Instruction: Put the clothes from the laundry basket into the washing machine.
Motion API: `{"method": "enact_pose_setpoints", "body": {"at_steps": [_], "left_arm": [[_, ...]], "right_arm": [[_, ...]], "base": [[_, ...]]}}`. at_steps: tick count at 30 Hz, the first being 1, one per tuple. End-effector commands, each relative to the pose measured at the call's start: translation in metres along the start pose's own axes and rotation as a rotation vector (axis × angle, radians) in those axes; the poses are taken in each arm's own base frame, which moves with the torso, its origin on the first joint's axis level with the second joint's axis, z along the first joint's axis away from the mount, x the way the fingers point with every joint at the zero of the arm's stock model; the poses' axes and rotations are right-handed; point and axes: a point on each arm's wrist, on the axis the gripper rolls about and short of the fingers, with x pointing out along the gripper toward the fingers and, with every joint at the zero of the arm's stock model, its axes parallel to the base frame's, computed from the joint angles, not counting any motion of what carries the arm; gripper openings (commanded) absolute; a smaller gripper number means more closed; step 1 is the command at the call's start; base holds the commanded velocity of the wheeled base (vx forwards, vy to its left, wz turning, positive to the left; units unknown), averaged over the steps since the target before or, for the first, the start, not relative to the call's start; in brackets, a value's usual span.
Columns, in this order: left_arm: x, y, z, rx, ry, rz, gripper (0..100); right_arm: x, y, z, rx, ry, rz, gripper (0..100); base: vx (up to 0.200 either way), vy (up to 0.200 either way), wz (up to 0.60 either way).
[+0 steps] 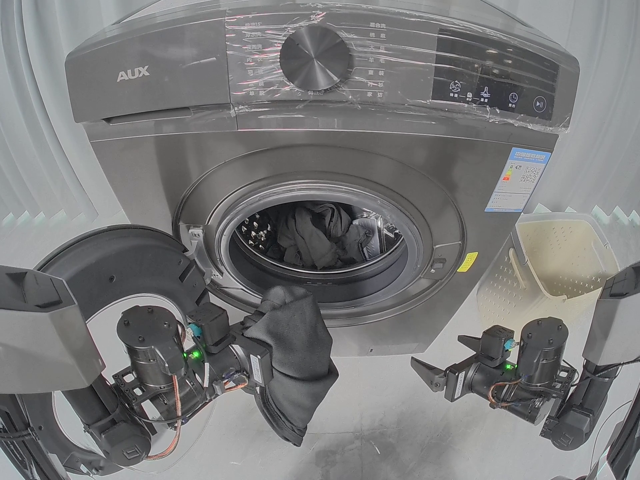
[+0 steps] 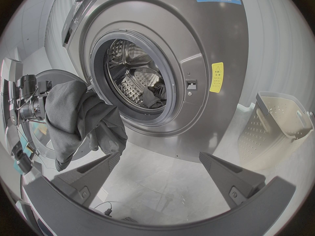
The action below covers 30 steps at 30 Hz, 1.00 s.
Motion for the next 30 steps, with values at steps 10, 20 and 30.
{"method": "enact_pose_setpoints", "body": {"at_steps": [10, 20, 30], "left_arm": [[0.01, -0.015, 0.004, -0.012, -0.032, -0.055, 0], [0.056, -0.016, -0.011, -0.052, -0.036, -0.147, 0], [0.112, -0.011, -0.012, -0.143, -0.142, -0.098, 0]], "right_arm": [[-0.003, 0.011, 0.0, -0.014, -0.003, 0.038, 100], [-0.005, 0.015, -0.002, -0.02, 0.005, 0.056, 100], [-0.008, 0.021, -0.005, -0.032, 0.02, 0.077, 100]], "base": [[0.02, 0.0, 0.0], [0.0, 0.0, 0.0], [0.0, 0.0, 0.0]]}}
